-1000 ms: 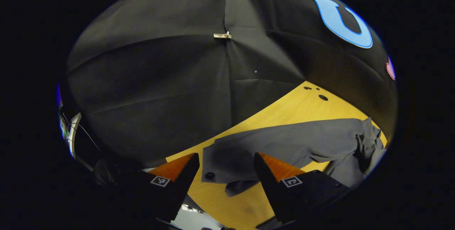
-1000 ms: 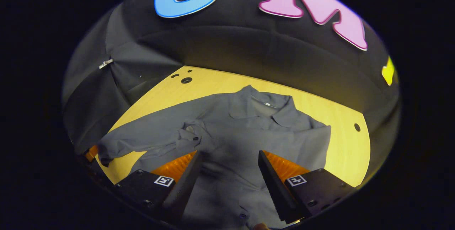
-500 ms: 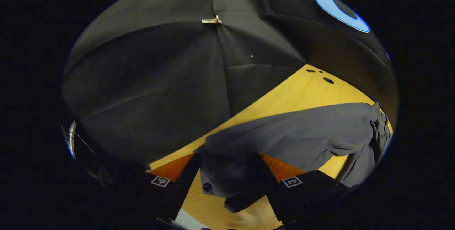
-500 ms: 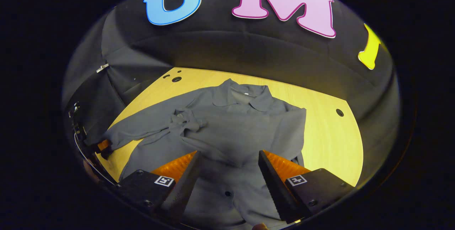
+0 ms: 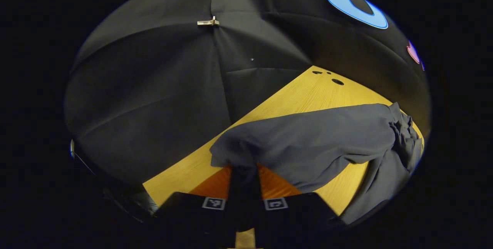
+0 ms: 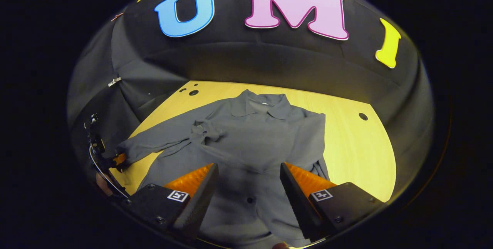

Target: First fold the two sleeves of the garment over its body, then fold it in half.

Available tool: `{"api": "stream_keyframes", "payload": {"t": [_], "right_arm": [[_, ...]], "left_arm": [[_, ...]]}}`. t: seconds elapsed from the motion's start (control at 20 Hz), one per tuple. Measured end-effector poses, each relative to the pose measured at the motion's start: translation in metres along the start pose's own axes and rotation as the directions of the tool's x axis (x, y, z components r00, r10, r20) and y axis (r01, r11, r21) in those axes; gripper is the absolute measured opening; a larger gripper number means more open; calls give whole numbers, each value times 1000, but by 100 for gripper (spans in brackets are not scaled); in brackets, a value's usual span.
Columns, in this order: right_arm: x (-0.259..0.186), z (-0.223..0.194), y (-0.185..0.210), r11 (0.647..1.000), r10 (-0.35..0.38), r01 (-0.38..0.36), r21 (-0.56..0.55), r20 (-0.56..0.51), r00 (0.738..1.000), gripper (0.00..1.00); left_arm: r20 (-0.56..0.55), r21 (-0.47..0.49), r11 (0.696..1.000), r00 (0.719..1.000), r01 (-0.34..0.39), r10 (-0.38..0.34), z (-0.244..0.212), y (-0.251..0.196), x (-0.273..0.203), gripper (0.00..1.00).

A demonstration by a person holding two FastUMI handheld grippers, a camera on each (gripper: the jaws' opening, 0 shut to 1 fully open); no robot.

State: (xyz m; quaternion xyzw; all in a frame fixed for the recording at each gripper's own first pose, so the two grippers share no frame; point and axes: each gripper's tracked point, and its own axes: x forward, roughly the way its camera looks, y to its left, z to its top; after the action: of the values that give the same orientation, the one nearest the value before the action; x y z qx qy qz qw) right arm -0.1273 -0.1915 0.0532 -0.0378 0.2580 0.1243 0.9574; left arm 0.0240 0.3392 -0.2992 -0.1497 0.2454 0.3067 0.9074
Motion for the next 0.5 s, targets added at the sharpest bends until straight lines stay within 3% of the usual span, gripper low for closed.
{"api": "stream_keyframes", "payload": {"t": [0.15, 0.3, 0.5], "right_arm": [[-8, -4, -18, 1000, -17, 17, 22, 16, 1000, 98], [-13, -12, -44, 999, -35, 35, 36, 13, 999, 98], [-21, -28, -81, 996, -59, 59, 67, -1, 998, 99]], "left_arm": [[-24, -1, 1000, 1000, -3, 3, 2, -5, 1, 6], [-6, -76, 997, 1000, -8, 8, 25, -10, -12, 6], [82, -52, 998, 996, 32, -28, 74, -38, -44, 6]]}}
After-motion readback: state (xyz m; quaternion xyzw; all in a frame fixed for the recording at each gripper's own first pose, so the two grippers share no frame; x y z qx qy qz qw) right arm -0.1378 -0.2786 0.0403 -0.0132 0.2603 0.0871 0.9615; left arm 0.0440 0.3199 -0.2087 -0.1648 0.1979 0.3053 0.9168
